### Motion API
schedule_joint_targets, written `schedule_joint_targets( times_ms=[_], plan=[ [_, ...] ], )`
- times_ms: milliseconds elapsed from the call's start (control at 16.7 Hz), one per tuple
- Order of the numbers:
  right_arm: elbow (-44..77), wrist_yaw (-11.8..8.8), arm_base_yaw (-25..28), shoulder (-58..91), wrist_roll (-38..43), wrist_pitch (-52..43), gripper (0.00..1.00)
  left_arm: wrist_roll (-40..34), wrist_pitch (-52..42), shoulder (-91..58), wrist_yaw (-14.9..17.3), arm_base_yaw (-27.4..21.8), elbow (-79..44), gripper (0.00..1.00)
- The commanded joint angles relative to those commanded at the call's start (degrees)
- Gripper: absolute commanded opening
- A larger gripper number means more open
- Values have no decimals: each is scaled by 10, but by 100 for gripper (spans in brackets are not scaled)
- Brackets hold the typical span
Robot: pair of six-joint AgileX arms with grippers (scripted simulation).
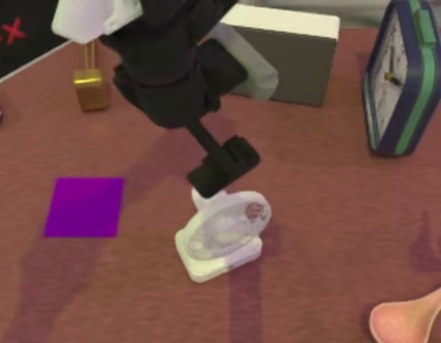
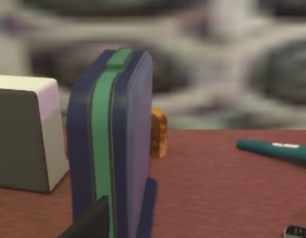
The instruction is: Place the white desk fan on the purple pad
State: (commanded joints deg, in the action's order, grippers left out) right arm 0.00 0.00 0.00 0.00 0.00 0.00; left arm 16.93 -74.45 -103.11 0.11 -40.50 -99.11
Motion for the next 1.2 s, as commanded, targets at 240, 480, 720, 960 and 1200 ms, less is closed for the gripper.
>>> schedule_joint_targets(
  times_ms=[240, 480, 720, 960, 1200],
  plan=[
    [0, 0, 0, 0, 0, 0, 100, 17, -85, -104, 0, -42, -93, 100],
    [0, 0, 0, 0, 0, 0, 100, 20, -102, -123, 1, -50, -108, 100],
    [0, 0, 0, 0, 0, 0, 100, 20, -98, -121, 1, -47, -105, 100],
    [0, 0, 0, 0, 0, 0, 100, 21, -40, -118, 1, -48, -42, 100],
    [0, 0, 0, 0, 0, 0, 100, 21, 14, -117, 1, -49, 12, 100]
  ],
)
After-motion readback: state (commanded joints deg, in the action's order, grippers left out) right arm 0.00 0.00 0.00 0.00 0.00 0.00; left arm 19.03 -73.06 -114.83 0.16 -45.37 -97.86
